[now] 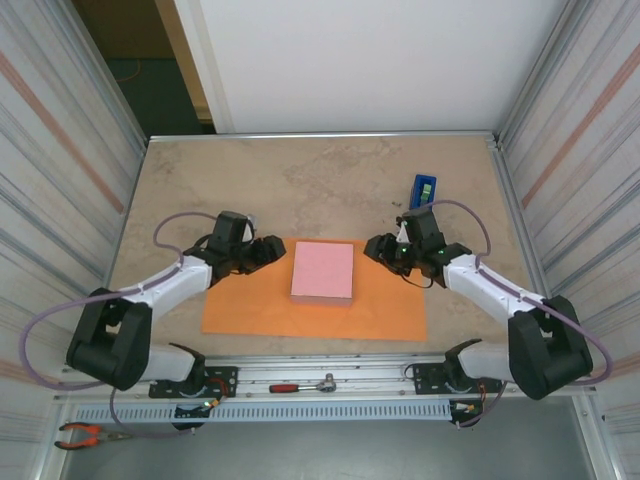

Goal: Wrap the gift box in paper

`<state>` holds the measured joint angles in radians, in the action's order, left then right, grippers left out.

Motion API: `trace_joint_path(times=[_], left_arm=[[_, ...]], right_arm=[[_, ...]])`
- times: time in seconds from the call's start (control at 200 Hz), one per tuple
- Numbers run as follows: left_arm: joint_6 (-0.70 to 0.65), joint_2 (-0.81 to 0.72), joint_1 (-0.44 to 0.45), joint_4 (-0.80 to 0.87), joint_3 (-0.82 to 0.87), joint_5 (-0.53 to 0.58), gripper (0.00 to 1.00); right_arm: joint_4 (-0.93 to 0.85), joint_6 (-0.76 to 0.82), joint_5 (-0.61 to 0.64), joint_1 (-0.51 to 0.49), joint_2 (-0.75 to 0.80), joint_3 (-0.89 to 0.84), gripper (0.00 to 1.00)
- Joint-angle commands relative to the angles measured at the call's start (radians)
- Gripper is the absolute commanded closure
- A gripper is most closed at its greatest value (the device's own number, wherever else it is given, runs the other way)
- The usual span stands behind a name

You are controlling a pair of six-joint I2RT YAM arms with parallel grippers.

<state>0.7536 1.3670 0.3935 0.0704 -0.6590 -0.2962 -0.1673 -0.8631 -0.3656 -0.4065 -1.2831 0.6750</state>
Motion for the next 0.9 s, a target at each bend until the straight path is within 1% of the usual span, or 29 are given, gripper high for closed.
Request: trace_joint_path(times=[0.0, 0.01, 0.125, 0.311, 0.601, 0.747, 0.892], left_arm=[[0.032, 0.048, -0.004, -0.07, 0.035, -0.031, 0.37], [0.033, 0.05, -0.004, -0.074, 0.036, -0.031, 0.37], [0.042, 0.08, -0.011, -0.102, 0.061, 0.0, 0.37], [0.043, 0.113, -0.063, -0.12, 0.091, 0.018, 0.37], [0.037, 0.175, -0.144, -0.14, 0.09, 0.02, 0.37], [-0.003, 0.223, -0.179, -0.122, 0.039, 0.04, 0.37], [-0.061, 0.273, -0.209, -0.088, -0.037, 0.059, 0.37]], right_arm=[[-0.018, 0.048, -0.047, 0.012, -0.057, -0.01, 0.73], [-0.014, 0.051, -0.048, 0.011, -0.067, -0.008, 0.75], [0.023, 0.059, -0.066, 0.011, -0.147, -0.002, 0.89], [0.078, 0.068, -0.073, 0.012, -0.287, 0.022, 0.99], [0.104, 0.087, -0.09, 0.025, -0.483, 0.136, 1.0], [0.08, 0.117, -0.087, 0.047, -0.573, 0.238, 1.0], [0.054, 0.143, -0.079, 0.091, -0.643, 0.322, 1.0]])
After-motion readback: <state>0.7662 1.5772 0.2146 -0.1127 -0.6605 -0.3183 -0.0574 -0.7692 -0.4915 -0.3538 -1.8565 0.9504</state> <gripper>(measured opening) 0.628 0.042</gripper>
